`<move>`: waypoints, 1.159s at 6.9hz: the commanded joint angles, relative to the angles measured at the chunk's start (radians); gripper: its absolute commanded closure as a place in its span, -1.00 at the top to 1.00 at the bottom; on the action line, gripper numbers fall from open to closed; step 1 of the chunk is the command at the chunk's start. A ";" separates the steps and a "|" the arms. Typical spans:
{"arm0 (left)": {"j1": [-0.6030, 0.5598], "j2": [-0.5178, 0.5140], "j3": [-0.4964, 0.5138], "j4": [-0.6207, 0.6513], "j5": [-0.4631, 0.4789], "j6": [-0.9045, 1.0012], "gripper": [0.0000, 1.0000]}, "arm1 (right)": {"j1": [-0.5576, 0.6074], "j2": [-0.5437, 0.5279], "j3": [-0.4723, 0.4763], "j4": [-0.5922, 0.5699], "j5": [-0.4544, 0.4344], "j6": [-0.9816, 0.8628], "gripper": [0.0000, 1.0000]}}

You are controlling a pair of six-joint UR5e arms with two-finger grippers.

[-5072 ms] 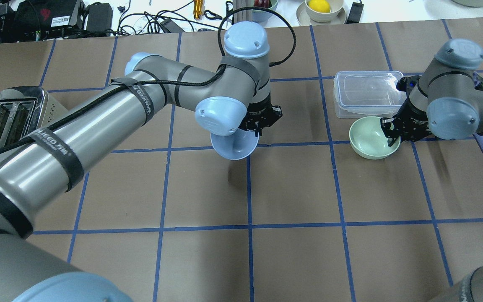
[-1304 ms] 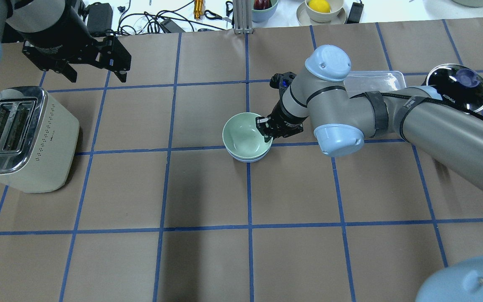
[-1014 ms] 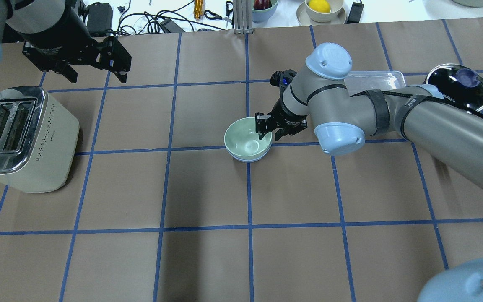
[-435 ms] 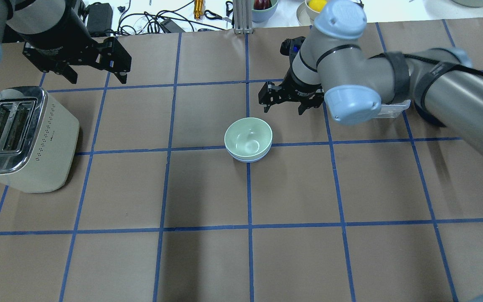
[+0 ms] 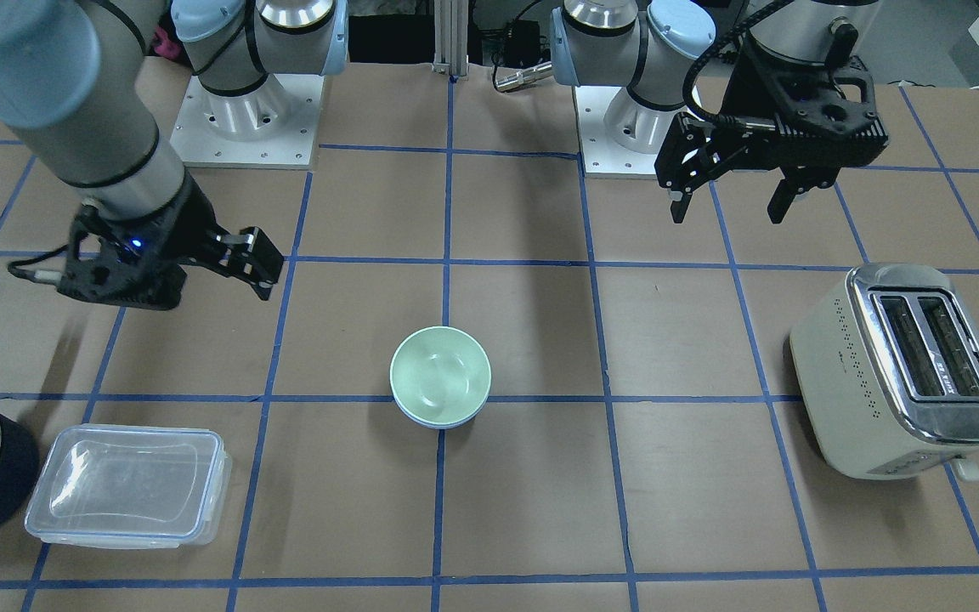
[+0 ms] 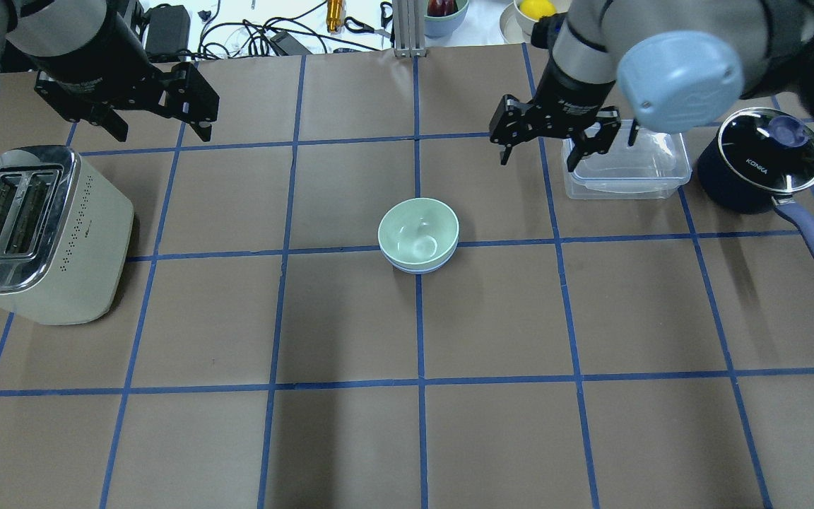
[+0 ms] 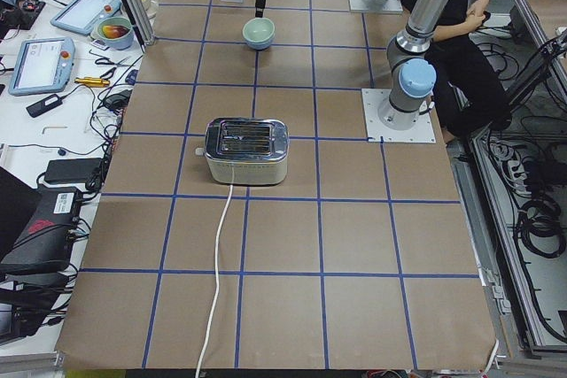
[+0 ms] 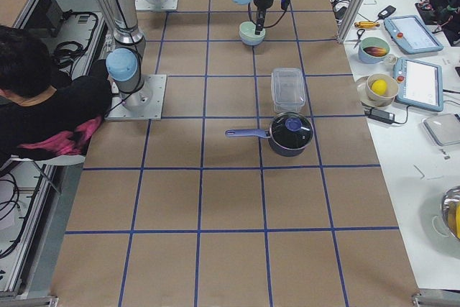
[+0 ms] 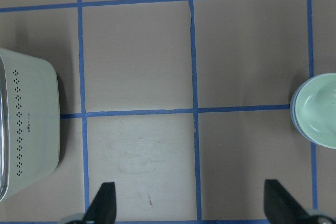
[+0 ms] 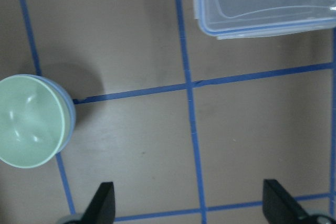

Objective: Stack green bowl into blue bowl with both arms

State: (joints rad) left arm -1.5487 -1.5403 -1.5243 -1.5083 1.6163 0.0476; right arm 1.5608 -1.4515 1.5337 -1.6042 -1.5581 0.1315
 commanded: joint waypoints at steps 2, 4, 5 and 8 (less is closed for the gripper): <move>0.006 -0.006 0.022 0.000 -0.012 0.002 1.00 | -0.008 -0.087 -0.016 0.101 -0.070 0.002 1.00; 0.006 -0.021 0.038 -0.001 -0.012 0.000 1.00 | -0.008 -0.101 -0.018 0.128 0.004 -0.013 1.00; 0.002 -0.023 0.036 -0.004 -0.012 0.000 1.00 | -0.008 -0.105 -0.017 0.128 -0.011 -0.041 1.00; -0.004 -0.023 0.030 -0.004 -0.012 -0.008 1.00 | -0.010 -0.107 -0.015 0.130 -0.014 -0.052 1.00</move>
State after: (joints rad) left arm -1.5509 -1.5622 -1.4906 -1.5124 1.6045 0.0417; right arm 1.5511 -1.5578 1.5184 -1.4748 -1.5715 0.0822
